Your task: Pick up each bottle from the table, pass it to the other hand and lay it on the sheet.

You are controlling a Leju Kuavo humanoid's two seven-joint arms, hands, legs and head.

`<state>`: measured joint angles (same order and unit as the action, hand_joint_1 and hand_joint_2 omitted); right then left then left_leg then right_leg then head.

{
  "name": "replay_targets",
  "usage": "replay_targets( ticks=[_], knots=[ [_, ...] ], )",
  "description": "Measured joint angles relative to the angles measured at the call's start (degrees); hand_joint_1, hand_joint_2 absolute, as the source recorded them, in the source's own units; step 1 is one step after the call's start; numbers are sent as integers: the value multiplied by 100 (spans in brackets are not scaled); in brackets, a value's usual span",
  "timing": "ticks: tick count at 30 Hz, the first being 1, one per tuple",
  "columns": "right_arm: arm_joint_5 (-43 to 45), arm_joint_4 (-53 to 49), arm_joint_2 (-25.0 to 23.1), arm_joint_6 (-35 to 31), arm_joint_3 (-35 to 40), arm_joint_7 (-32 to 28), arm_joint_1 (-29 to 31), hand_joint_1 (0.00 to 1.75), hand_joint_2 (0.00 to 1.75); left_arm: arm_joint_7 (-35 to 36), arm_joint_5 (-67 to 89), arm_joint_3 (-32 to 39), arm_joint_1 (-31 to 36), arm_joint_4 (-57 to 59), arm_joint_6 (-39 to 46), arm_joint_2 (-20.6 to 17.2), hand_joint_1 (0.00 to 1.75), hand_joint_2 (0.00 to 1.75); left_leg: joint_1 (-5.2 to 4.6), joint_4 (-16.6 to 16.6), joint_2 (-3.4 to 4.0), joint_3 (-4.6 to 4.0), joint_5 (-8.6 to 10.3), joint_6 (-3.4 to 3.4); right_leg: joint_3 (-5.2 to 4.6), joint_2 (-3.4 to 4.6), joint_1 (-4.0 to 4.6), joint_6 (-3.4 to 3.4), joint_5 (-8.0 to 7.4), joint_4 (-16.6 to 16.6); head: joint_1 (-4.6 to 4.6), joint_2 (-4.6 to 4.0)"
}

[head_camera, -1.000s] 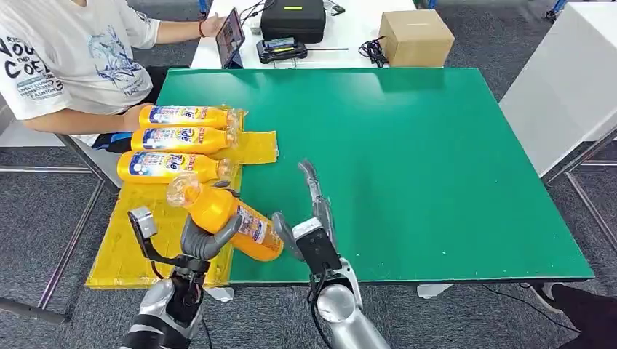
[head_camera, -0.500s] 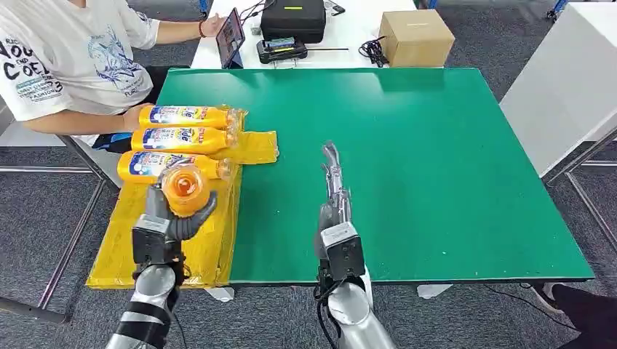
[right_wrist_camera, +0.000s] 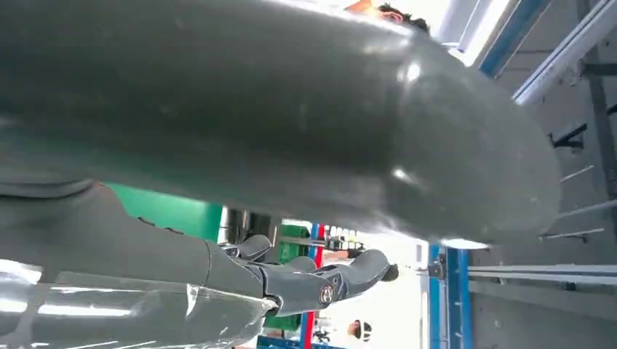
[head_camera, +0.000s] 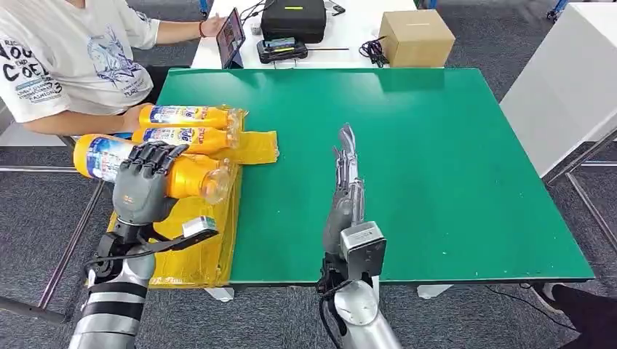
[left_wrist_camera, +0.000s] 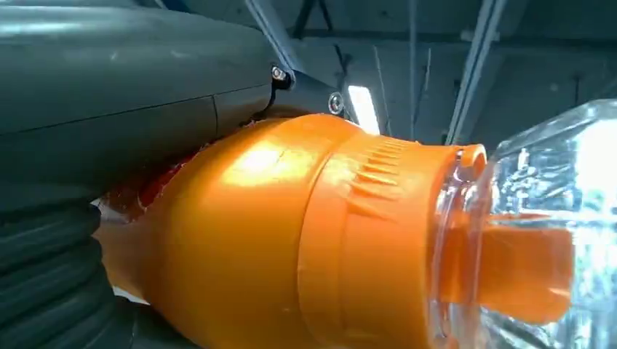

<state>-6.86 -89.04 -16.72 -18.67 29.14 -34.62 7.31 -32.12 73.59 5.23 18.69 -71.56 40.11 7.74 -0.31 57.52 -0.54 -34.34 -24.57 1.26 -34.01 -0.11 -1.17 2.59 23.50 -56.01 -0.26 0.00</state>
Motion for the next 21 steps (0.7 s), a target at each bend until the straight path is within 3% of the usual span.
replay_targets(
  ticks=[7,14,21],
  knots=[
    [-11,-134,28,33,-33,42,-78,0,0,875,-251,-691,50,479,-556,-374,175,175,0,0,1,0,0,0,0,1,0,0,0,0,0,0],
    [-48,-326,33,146,-92,109,-163,0,0,1050,-616,-1115,78,1019,-1384,-654,175,175,0,0,4,0,0,0,-1,2,0,0,0,0,2,0],
    [-59,-350,33,177,-135,125,-168,0,0,1074,-614,-1259,144,1504,-1443,-780,175,175,0,0,4,1,0,0,-1,2,0,0,0,0,0,0]
  ],
)
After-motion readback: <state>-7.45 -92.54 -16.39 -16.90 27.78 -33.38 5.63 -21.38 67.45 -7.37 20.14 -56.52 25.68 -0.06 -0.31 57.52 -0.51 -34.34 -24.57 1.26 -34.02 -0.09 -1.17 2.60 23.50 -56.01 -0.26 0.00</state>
